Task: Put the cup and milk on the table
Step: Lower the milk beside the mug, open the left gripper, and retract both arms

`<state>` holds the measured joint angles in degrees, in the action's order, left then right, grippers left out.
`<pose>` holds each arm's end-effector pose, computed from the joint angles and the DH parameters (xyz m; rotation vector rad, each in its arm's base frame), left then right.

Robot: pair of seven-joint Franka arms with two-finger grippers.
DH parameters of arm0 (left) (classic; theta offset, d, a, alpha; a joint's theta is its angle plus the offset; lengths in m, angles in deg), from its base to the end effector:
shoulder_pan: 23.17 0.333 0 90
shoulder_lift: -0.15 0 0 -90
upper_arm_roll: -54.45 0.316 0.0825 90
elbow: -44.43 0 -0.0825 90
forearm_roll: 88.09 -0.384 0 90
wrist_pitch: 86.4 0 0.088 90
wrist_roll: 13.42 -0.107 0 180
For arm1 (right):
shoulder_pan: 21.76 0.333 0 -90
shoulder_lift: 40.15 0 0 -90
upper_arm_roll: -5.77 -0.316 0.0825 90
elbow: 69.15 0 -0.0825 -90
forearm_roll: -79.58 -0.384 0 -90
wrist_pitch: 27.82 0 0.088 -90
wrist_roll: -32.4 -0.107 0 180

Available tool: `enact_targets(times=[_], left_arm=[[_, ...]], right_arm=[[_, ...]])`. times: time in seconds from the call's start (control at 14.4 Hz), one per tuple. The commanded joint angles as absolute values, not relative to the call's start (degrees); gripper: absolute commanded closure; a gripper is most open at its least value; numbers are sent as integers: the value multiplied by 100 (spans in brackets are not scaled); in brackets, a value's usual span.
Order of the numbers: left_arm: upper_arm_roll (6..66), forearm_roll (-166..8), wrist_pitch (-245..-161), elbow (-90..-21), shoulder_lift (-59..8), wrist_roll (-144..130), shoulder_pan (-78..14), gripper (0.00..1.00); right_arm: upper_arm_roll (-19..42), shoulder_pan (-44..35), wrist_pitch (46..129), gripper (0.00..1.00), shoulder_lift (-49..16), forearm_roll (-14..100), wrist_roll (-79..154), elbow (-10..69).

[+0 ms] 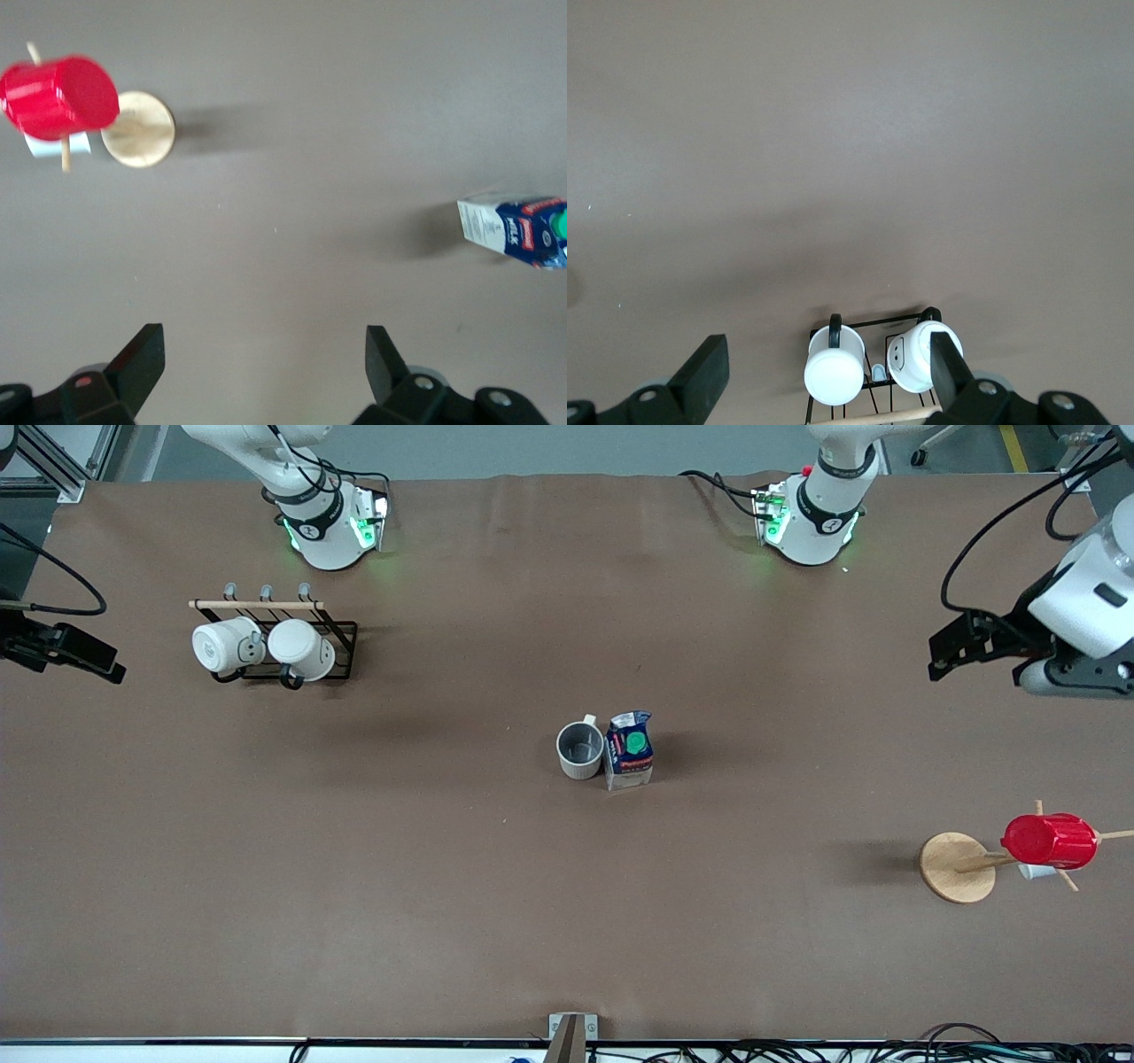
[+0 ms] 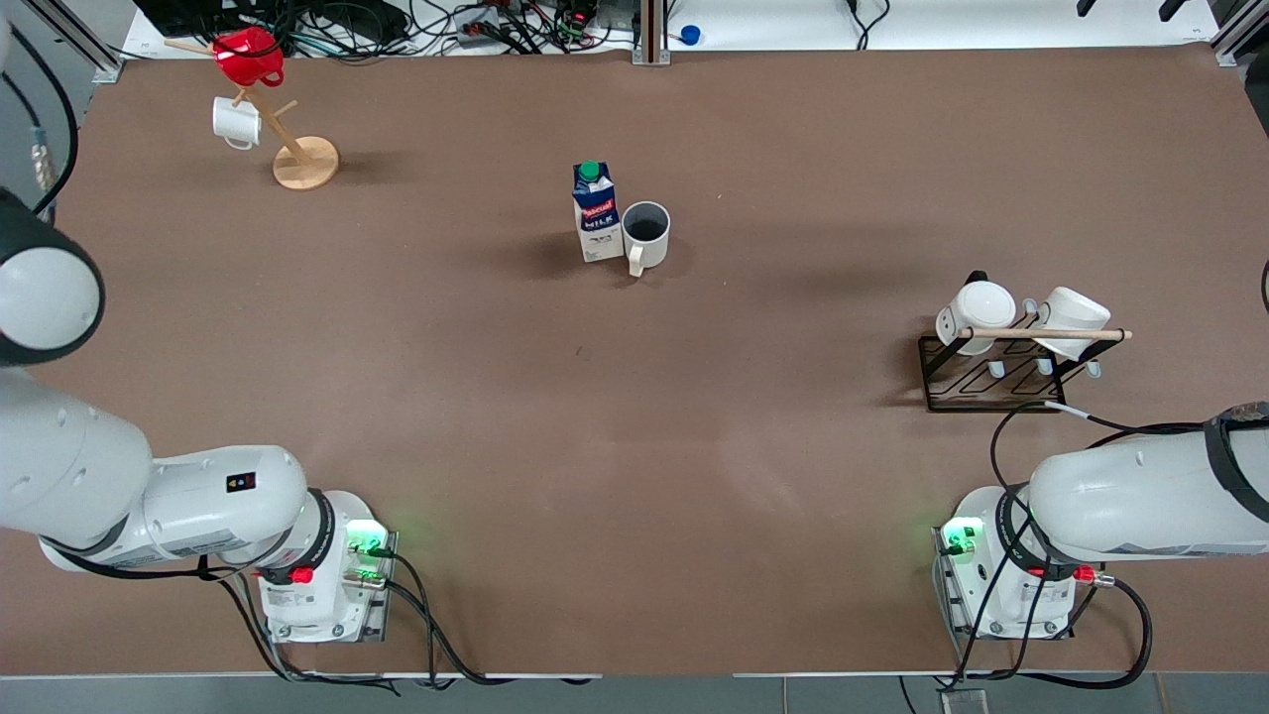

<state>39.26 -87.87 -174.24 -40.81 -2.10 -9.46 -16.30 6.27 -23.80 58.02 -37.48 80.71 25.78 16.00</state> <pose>0.5576 -0.0787 0.6391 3.1245 -0.1188 0.0093 0.5613 -0.0270 0.6319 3.1097 -0.2508 -0.0528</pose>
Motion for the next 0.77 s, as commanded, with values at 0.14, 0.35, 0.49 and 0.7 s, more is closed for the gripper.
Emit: enact_targets(times=[0.14,0.35,0.49,0.7], left_arm=[[4513,-8545,-17499,-5276,849,-1017,-2114,0],[4706,-8641,-17526,-5401,982,-1017,-2273,0],[4706,-8721,-17517,-5374,982,-1017,-2238,0],[4698,-8800,-17499,-5207,912,-1183,-2221,0]], right_arm=[[656,-2387,5823,0,-3857,7949,2669,1698],[656,-2387,5823,0,-3857,7941,2669,1707],[656,-2396,5823,0,-3857,7941,2669,1698],[656,-2396,5823,0,-3857,7941,2669,1698]])
